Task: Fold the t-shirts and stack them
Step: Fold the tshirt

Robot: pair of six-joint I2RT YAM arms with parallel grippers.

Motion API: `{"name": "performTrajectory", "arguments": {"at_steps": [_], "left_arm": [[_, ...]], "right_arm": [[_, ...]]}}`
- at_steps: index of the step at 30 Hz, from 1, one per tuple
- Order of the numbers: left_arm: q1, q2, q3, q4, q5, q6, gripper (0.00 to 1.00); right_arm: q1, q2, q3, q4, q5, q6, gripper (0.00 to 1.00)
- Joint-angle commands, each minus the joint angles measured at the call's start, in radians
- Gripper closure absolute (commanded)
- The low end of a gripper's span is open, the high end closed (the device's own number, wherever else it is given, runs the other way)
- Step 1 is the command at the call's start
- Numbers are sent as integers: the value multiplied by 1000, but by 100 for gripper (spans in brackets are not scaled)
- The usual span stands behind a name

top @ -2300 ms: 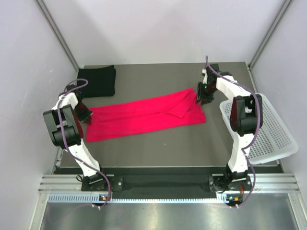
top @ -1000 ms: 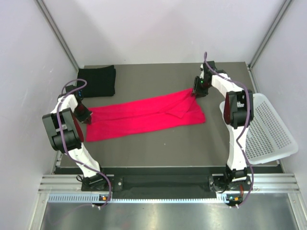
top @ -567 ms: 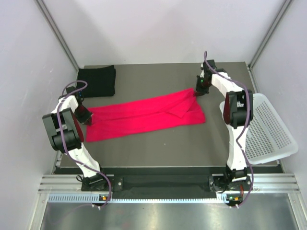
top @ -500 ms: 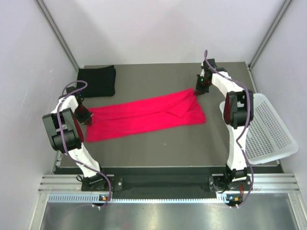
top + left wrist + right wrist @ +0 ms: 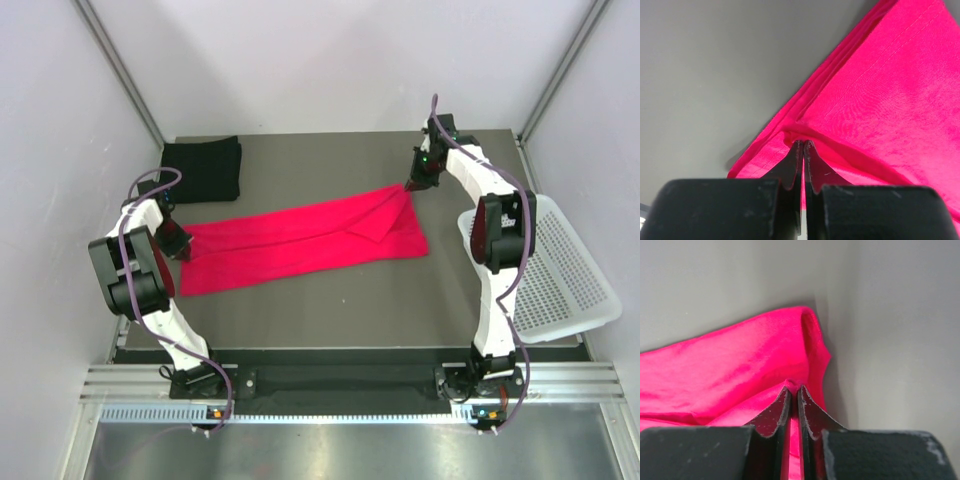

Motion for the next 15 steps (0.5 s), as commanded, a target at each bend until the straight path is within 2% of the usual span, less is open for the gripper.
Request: {"name": "performTrajectory", "arguments": {"at_steps": [1,15], "left_arm": [[2,-40,29,12,-23,-13,100],[2,-20,55,-11,-74,-27,100]], "right_arm": [[-6,-41,59,10,-7,-1,100],[-16,-56,19,22,30,-1,100]]}}
